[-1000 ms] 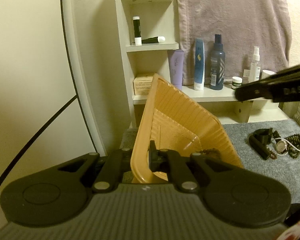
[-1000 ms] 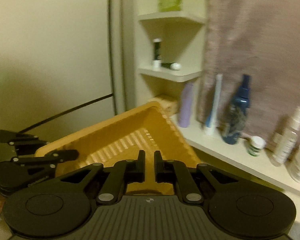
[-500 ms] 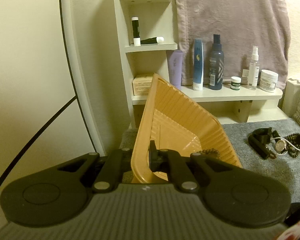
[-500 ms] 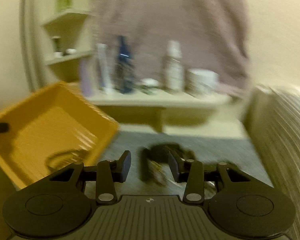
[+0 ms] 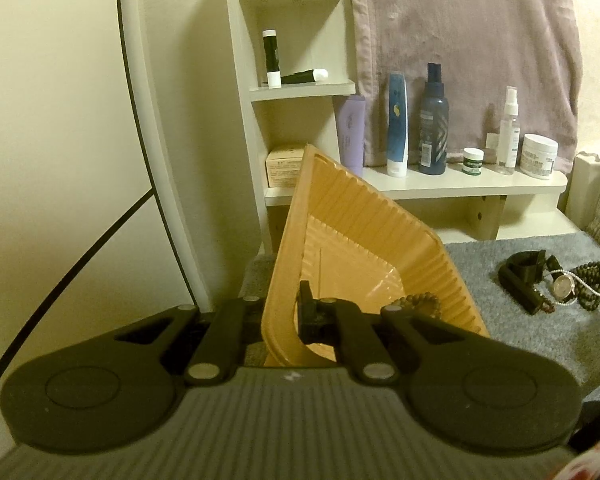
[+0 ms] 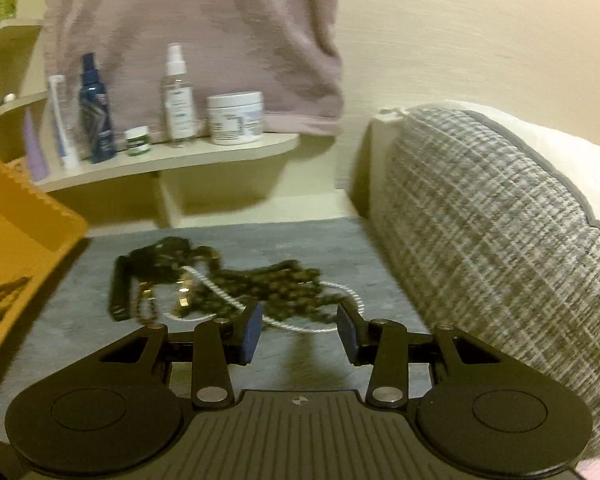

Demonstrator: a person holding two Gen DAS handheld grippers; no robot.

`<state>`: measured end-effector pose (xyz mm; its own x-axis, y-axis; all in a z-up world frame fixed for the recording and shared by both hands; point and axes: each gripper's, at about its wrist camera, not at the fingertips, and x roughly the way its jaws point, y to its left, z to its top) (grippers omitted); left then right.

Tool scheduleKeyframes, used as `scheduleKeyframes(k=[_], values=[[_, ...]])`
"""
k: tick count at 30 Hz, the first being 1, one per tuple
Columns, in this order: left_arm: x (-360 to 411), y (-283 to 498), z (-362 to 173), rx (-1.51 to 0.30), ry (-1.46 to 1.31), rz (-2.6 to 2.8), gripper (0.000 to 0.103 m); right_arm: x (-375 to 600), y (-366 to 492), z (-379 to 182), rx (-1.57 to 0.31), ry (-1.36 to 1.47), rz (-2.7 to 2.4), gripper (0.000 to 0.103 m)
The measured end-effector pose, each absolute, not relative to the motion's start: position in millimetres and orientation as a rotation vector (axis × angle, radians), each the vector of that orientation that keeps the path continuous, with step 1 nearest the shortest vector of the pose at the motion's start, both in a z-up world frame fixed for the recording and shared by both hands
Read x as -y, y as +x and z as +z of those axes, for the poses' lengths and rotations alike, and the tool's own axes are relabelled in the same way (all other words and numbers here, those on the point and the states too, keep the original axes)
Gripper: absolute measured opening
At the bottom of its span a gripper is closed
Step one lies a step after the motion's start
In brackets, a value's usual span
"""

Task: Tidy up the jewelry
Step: 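Move the right tool back toward the jewelry pile, then close the right tool on the dark green bead necklace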

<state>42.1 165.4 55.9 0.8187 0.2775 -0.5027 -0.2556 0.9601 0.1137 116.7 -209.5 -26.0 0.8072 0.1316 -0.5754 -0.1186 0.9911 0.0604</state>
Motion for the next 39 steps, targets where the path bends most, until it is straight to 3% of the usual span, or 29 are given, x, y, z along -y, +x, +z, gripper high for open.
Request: scheduleKeyframes(k=[18,23,39], values=[[-164.7,42.0,56.3,-0.549,0.050,0.285,0.005,196.7,161.0,-44.8,-0.669,-0.161,0.249,0.041],[-165.0,42.4,56.8,-0.551,0.045,0.286,0.005,189.9,166.1,-55.5,-0.699,-0.283,0.288,0.027],[-165.6,43.3,56.4,-0.551,0.050,0.285,0.005,194.2,165.4,-57.3,-0.695,-0.576,0.384,0.026]])
